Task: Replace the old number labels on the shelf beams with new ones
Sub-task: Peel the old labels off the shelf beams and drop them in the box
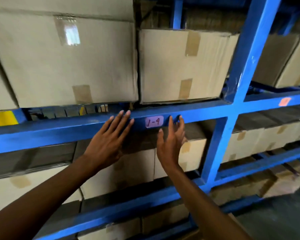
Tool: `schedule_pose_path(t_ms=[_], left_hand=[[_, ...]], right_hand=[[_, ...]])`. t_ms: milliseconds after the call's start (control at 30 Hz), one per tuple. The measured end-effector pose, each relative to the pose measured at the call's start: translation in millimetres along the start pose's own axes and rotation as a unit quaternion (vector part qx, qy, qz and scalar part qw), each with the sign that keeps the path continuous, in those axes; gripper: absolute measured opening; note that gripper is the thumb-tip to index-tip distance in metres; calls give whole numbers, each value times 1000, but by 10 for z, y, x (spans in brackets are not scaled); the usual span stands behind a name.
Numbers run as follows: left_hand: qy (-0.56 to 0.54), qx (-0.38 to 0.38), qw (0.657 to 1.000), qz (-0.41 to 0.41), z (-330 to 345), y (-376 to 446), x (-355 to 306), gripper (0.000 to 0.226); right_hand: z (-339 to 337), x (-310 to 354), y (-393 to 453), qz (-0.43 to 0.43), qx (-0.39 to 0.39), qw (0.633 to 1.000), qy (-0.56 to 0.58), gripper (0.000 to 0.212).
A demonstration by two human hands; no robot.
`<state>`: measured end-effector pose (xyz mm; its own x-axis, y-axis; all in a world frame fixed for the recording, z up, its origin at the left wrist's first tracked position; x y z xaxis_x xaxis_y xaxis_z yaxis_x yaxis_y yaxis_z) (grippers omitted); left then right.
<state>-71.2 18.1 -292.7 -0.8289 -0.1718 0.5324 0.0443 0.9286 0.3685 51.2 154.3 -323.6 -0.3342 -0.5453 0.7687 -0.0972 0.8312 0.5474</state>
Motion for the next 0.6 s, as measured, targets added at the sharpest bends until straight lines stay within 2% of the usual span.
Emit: schedule_pose_path(t_ms=[200, 300, 467, 600], left_hand=[[9, -5, 1000, 3, 85, 18, -28, 108], [-3, -14, 1000, -5, 112, 32, -33, 108], [-9, -20, 1000, -6, 136, 44, -51, 111], [-17, -17, 1000, -8, 140, 42, -58, 111]], right_hand=[[117, 153, -60, -4, -29, 998, -61, 47], [75, 255, -85, -25, -43, 998, -37, 40], [-86, 237, -13, 26, -45, 998, 37, 20], [-115, 237, 98, 62, -7, 996, 57, 9]])
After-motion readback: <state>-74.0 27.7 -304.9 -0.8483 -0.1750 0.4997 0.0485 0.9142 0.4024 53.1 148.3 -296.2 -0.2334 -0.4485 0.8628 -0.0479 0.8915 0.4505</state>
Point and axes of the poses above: each hand's wrist, its own y-axis towards the middle knuckle, its own z-axis out of the palm, x = y × z, the point moved 6 cm from there along y, towards the middle knuckle, and after that the axes turned 8 degrees about z, right-handed, at the moved point
